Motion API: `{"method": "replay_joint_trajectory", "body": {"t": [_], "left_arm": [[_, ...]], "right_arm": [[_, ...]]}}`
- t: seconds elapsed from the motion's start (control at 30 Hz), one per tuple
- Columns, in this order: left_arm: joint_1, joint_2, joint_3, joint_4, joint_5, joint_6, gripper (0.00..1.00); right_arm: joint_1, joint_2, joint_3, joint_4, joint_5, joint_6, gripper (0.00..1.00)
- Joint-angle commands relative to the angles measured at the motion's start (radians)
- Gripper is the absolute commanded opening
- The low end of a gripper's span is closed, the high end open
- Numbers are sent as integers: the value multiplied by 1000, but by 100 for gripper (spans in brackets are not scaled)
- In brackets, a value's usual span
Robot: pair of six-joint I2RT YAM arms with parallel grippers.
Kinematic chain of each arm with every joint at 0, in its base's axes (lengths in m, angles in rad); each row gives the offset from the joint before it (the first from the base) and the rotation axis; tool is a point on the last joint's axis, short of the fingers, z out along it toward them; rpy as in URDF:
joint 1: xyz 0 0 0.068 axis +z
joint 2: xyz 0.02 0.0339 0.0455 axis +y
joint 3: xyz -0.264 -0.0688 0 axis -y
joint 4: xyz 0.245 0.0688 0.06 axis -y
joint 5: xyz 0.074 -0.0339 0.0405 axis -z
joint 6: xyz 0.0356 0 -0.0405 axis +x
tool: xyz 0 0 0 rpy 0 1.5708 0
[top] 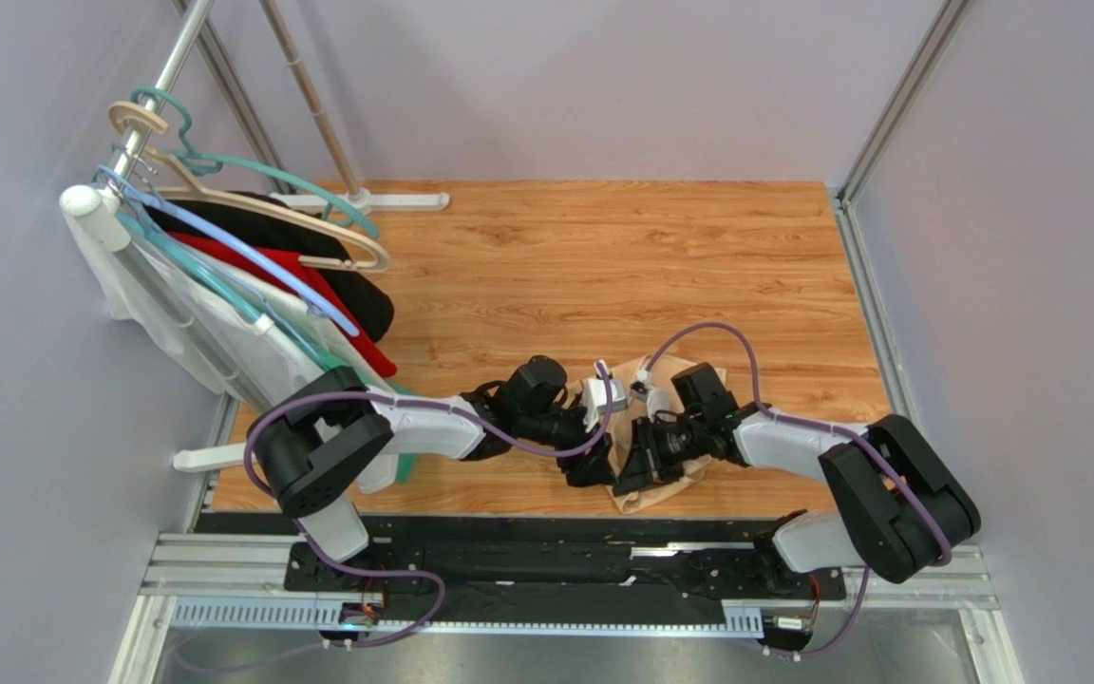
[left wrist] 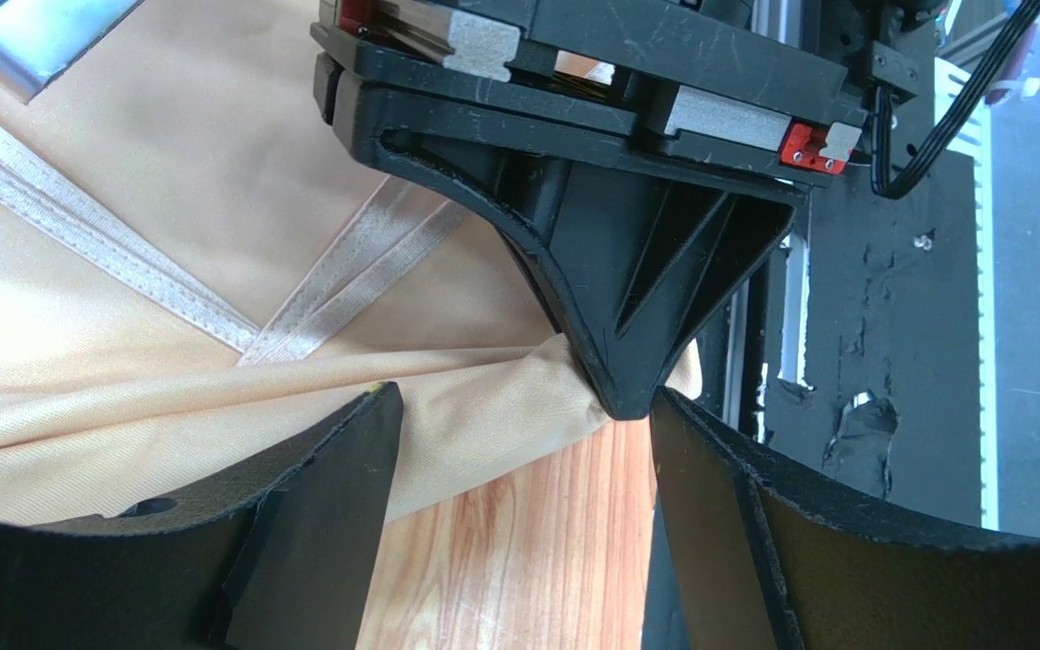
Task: Fold the napkin, place the utensils inside, and roll it up
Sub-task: Roll the napkin with the utensil
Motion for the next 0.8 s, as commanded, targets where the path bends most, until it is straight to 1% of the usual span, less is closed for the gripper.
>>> {"method": "replay_joint_trajectory", "body": {"t": [0.0,0.07,0.13,0.2,0.23,0.27,0.3,0.33,0.37,0.4,0.43,0.47,0.53,0.6,0.67,0.73,0.77], "left_arm": [[-15,-18,-13,-104,-32,30,76],[-15,-61,-38,-105,-79,9,75],[-15,-112,-84,-52,-126,-22,75],[-15,-208,-88,-50,-178,-77,77],[-15,-239,-76,-68,-204,-94,77],[-15,-305,-70,-84,-239,-138,77],[-15,-334,-64,-117,-328,-166,77],[-15,-357,-50,-143,-382,-193,78],[-15,-389,-41,-177,-440,-257,78],[-15,-397,-32,-246,-523,-291,78],[-15,-397,-15,-283,-554,-328,78],[-15,-388,-9,-339,-582,-427,78],[-15,-368,-15,-334,-547,-500,77],[-15,-324,-21,-323,-499,-613,76],[-15,-290,-42,-291,-490,-711,75],[-13,-272,-64,-268,-482,-768,75],[-13,-255,-68,-247,-472,-817,75]], "right_arm": [[-21,53,68,-62,35,-23,0],[-20,66,79,-62,37,-26,0],[-20,70,80,-54,48,-20,0],[-20,59,71,-26,60,4,0],[-20,48,53,-11,60,16,0],[-20,44,43,7,61,56,0],[-18,37,30,44,74,75,0],[-17,31,7,64,78,90,0],[-11,18,-7,81,103,121,0],[-8,11,-18,107,117,131,0],[3,4,-35,118,133,142,0],[9,-10,-41,129,172,168,0],[34,-27,-55,174,202,193,0],[54,-52,-73,221,250,231,0],[97,-67,-81,244,311,250,0],[136,-85,-87,267,338,283,0],[146,-88,-93,305,357,300,0]]}}
